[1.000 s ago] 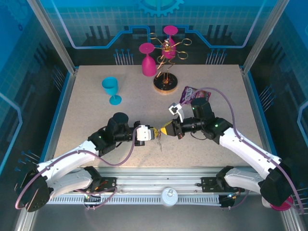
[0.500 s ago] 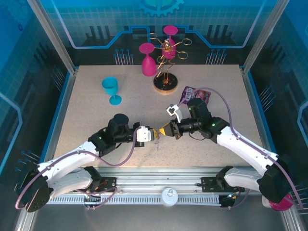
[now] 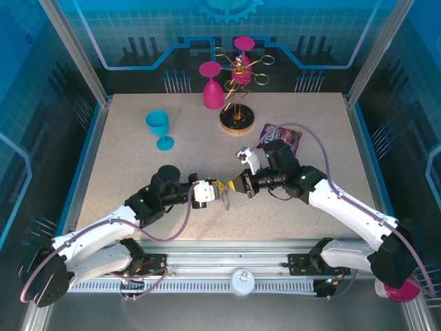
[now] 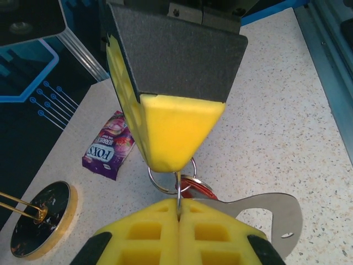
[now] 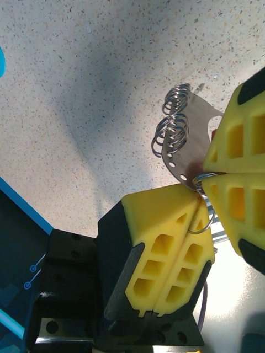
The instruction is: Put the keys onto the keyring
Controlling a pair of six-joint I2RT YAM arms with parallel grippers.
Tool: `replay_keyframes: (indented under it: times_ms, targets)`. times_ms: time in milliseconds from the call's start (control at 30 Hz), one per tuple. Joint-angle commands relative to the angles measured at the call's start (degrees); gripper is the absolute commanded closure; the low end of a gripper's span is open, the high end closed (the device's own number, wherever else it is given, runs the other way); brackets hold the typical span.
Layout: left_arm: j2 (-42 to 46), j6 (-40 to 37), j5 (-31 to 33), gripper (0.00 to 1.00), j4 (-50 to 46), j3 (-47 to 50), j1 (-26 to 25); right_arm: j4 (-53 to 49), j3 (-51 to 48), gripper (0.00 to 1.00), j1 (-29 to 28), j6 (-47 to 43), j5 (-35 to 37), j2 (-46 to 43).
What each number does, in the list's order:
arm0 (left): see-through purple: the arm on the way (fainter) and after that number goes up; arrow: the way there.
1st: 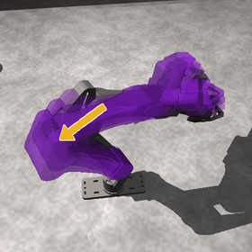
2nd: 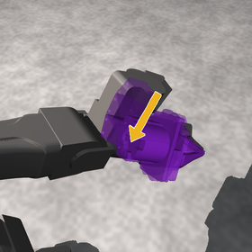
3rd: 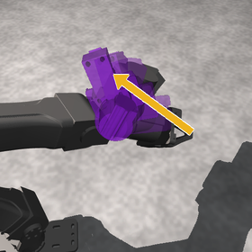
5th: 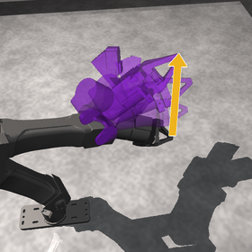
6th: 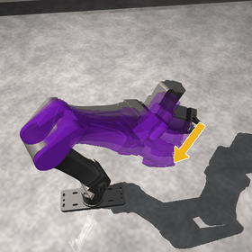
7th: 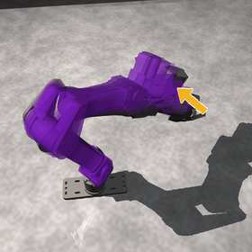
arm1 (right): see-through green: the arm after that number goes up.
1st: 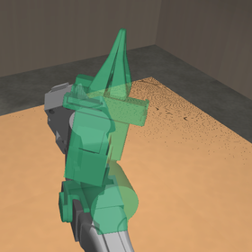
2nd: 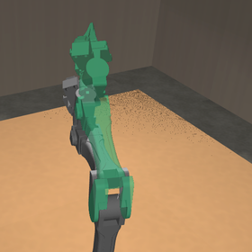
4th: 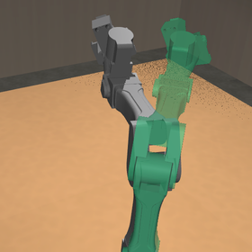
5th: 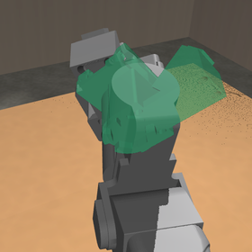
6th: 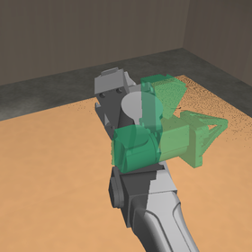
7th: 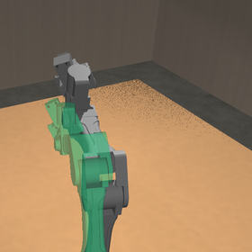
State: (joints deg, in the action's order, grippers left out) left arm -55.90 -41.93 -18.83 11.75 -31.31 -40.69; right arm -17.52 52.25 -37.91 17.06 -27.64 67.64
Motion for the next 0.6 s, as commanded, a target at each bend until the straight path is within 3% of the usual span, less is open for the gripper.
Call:
replay_keyframes:
  times_ms: [0,100,233,400,567]
  targets:
    - [2.8,1.9,-1.8,1.00,8.8,0.5,-0.4,-1.8,0.5,1.00,0.7,1.3,-0.7,0.8]
    - [3.1,5.6,-2.6,1.00,10.0,0.8,-0.4,0.5,-0.6,0.69,3.2,3.5,-4.2,-0.3]
    - [3.2,14.1,-3.9,1.00,11.3,1.1,-0.3,-0.7,-1.2,0.43,6.4,2.9,-4.5,-4.4]
    - [3.3,21.7,-6.5,1.00,11.8,1.9,0.1,-9.6,0.4,0.39,7.6,-7.0,2.5,-10.1]
    - [2.1,27.8,-11.4,1.00,15.9,2.5,1.7,-2.0,-6.0,0.45,3.9,-21.3,6.7,-18.4]
